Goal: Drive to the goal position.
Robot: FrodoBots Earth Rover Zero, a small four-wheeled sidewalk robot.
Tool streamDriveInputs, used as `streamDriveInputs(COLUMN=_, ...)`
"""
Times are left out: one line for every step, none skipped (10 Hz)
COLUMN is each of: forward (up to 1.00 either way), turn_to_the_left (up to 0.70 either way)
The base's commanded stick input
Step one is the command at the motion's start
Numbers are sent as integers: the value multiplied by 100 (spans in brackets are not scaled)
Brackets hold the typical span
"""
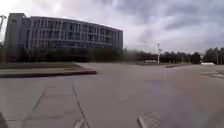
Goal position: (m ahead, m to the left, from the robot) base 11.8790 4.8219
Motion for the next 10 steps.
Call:
streamDriveInputs(forward=100, turn_to_the_left=-27)
streamDriveInputs(forward=100, turn_to_the_left=-5)
streamDriveInputs(forward=100, turn_to_the_left=0)
streamDriveInputs(forward=100, turn_to_the_left=0)
streamDriveInputs(forward=100, turn_to_the_left=0)
streamDriveInputs(forward=100, turn_to_the_left=0)
streamDriveInputs(forward=100, turn_to_the_left=-17)
streamDriveInputs(forward=100, turn_to_the_left=-27)
streamDriveInputs(forward=100, turn_to_the_left=-27)
streamDriveInputs(forward=100, turn_to_the_left=-18)
